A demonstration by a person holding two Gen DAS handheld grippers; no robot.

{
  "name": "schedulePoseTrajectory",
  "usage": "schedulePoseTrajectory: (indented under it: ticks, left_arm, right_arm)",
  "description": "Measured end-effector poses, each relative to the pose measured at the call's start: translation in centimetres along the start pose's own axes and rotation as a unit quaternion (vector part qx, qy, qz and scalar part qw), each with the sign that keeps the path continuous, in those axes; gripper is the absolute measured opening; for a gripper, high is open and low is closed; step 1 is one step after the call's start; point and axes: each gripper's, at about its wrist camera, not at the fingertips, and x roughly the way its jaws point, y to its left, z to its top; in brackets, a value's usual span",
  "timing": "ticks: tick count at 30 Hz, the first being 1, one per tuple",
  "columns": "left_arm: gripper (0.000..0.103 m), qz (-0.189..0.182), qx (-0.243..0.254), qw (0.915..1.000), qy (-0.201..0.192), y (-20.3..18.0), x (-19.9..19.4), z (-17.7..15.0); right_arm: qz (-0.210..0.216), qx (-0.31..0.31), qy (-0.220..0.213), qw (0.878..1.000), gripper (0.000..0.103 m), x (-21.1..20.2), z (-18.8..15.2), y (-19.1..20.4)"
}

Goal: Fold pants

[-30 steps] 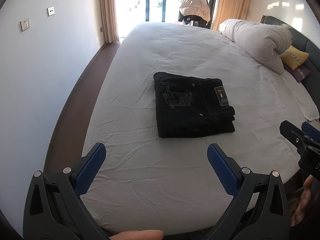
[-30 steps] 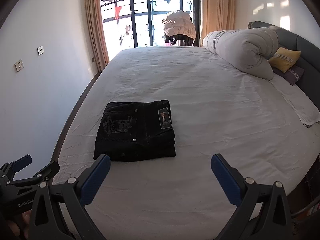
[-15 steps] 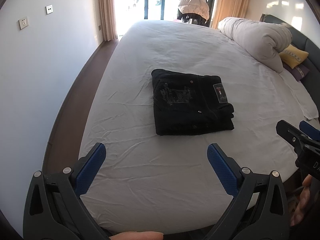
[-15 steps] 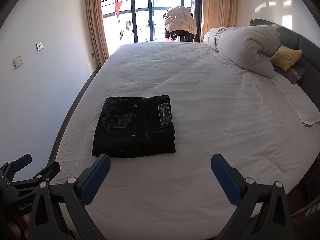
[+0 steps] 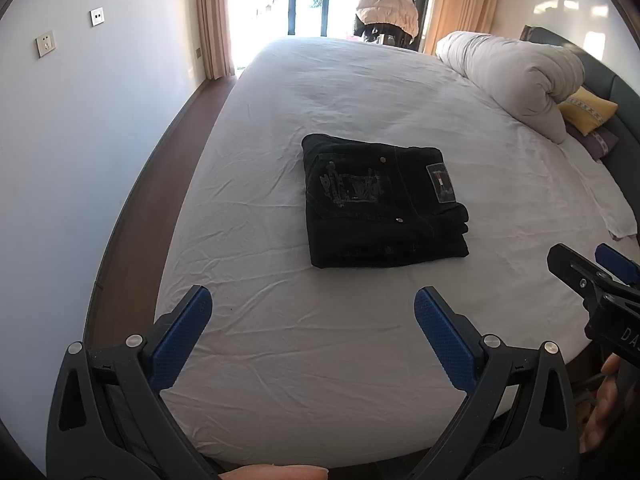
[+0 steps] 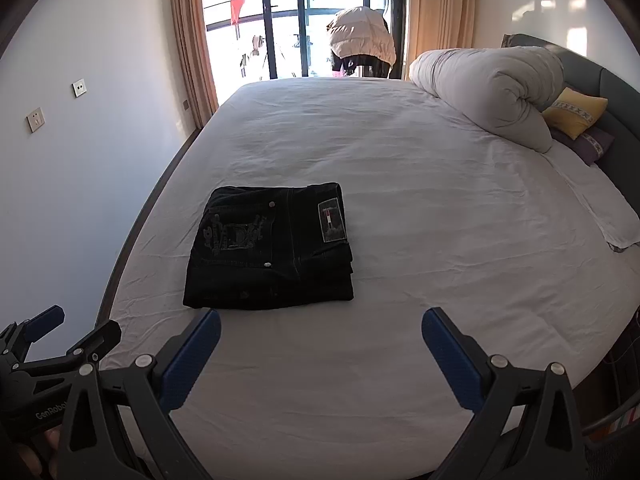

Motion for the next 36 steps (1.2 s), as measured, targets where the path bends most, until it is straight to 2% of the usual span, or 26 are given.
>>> schedulePoseTrajectory:
  ticks: [36]
  left_arm:
    - [0.103, -0.001, 0.003, 1.0, 0.003, 0.09, 0.1, 0.0]
  right_arm:
    - [0.003, -0.002, 0.005, 1.0, 0.103, 0.11, -0.54, -0.44]
